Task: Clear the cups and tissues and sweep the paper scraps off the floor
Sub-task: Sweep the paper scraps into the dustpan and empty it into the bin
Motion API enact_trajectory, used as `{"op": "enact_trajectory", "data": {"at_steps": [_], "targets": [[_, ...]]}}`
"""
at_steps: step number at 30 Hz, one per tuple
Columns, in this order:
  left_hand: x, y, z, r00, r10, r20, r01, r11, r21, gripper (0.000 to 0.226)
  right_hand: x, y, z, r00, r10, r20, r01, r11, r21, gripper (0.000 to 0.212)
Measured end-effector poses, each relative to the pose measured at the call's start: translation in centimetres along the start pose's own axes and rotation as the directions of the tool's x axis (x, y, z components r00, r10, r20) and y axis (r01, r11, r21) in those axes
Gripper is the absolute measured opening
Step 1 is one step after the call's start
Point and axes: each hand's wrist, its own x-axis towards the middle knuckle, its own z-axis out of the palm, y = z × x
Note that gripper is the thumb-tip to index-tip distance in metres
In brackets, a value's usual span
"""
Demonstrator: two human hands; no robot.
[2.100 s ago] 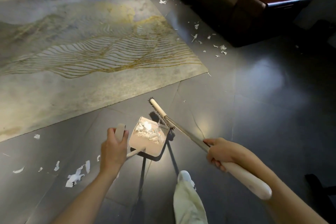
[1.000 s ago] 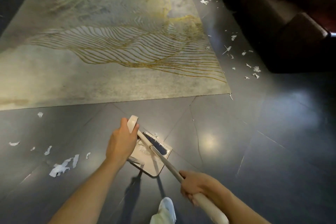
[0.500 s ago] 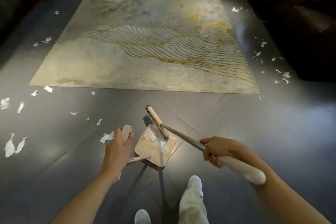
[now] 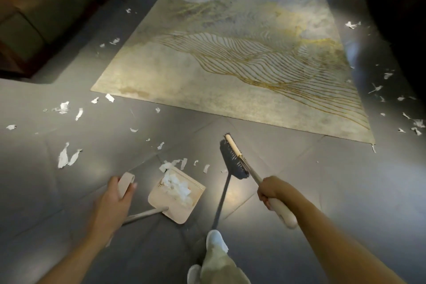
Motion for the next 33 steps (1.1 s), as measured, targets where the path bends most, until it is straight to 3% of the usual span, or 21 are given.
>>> {"op": "enact_trajectory", "data": {"at_steps": [7,11,19,21,27,31,33], "targets": [[5.6,-3.6,-5.5,0.998,0.006,-0.057,0.002,0.989,0.149,0.016,4.1,-3.2,1.7,0.994,0.094,0.055,-0.100,0.986,0.134,0.035],[10.0,-6.7,-8.8,1.000,-0.020,-0.005,0.020,0.973,0.231,0.021,4.2,-7.2,4.8,0.977,0.112,0.184,-0.138,0.981,0.137,0.016],[19.7,-10.7,-10.8,0.995,0.036,0.095,-0.057,0.972,0.229,0.022,4.0,-18.5,13.8,0.973,0.077,0.219,-0.136,0.954,0.268,0.016],[22.7,-10.7,-10.9,0.994,0.053,0.099,-0.073,0.973,0.218,0.026,3.7,-21.3,16.0,0.971,0.068,0.228,-0.123,0.963,0.239,0.021],[29.3,-6.9,-8.9,0.916,0.224,0.333,-0.308,0.924,0.227,0.031,2.6,-28.1,21.5,0.952,-0.025,0.307,0.022,1.000,0.013,0.016],[31.2,-6.3,-8.8,0.906,0.222,0.360,-0.305,0.933,0.192,0.031,0.0,-30.2,22.2,0.935,-0.048,0.352,0.053,0.999,-0.006,0.027],[31.6,-6.7,-9.1,0.909,0.209,0.361,-0.284,0.944,0.170,0.031,-1.9,-30.4,20.7,0.922,-0.085,0.379,0.054,0.994,0.091,0.010]]}}
